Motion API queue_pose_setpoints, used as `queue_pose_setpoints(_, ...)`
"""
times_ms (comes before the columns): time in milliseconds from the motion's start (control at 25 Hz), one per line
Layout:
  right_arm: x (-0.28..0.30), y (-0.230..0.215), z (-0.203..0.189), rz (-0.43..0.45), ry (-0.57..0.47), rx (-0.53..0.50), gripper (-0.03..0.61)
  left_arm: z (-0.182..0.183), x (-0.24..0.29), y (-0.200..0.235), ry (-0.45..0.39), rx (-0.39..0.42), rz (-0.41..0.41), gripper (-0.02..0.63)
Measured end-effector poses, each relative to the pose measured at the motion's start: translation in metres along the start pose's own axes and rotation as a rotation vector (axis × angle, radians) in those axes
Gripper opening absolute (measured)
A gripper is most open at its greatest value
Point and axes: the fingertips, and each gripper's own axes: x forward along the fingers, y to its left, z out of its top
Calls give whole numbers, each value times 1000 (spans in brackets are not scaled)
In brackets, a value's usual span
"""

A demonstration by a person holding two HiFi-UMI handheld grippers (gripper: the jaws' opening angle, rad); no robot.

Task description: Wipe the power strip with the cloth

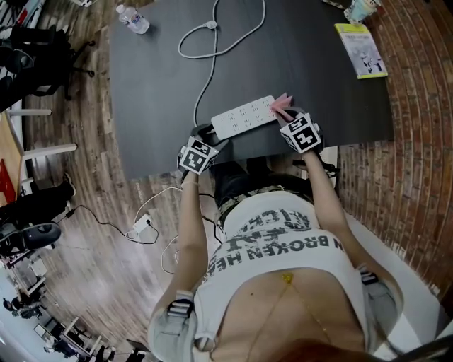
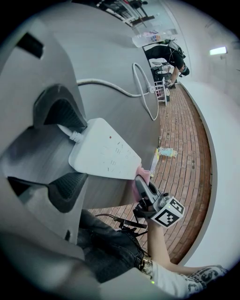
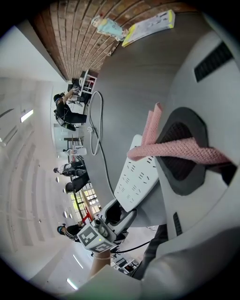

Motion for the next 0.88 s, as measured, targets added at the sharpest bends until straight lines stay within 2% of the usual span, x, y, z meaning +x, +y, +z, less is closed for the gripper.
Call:
queue_pose_setpoints(120,-1,-1,-1,5,-4,19,17,2,-2,-1,0,-4,1,285)
queue_pose_setpoints(640,1,2,0,-28,33,-46,17,1,1,-1,13,6,5,285)
queue_pose_setpoints(880,0,6,7,-1,-5,-62,17,2,-1,-1,39,21,36,285)
